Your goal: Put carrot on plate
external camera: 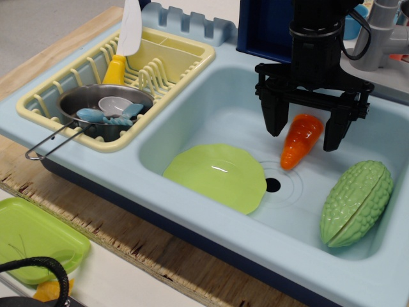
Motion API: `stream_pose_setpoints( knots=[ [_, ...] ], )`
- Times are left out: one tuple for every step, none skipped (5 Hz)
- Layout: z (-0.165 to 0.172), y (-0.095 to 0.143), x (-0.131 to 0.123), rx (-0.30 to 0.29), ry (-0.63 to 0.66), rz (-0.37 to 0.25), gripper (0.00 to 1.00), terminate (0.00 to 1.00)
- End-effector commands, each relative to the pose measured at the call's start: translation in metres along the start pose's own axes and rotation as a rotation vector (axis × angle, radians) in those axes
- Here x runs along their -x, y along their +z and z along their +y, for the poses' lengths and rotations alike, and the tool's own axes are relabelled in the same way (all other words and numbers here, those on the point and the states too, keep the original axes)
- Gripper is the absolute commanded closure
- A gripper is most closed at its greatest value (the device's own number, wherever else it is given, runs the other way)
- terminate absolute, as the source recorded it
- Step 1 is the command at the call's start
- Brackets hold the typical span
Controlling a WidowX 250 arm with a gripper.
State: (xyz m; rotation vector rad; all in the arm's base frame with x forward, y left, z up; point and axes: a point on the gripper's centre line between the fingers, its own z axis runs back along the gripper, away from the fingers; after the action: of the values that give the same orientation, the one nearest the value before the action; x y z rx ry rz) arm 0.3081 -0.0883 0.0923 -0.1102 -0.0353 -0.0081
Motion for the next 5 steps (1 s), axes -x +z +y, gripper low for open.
stream_pose_setpoints(
  knots=[
    [0.0, 0.0, 0.0, 0.0, 0.0, 0.0, 0.0, 0.0],
    [0.0, -0.008, -0.001, 0.001, 0.002, 0.026, 0.0, 0.0],
    [0.001, -0.016, -0.003, 0.008, -0.002, 0.045, 0.0, 0.0],
    [0.002, -0.018, -0.003, -0.006, 0.012, 0.047, 0.0, 0.0],
    [0.002, -0.016, -0.002, -0.005, 0.024, 0.026, 1.0, 0.0]
  ],
)
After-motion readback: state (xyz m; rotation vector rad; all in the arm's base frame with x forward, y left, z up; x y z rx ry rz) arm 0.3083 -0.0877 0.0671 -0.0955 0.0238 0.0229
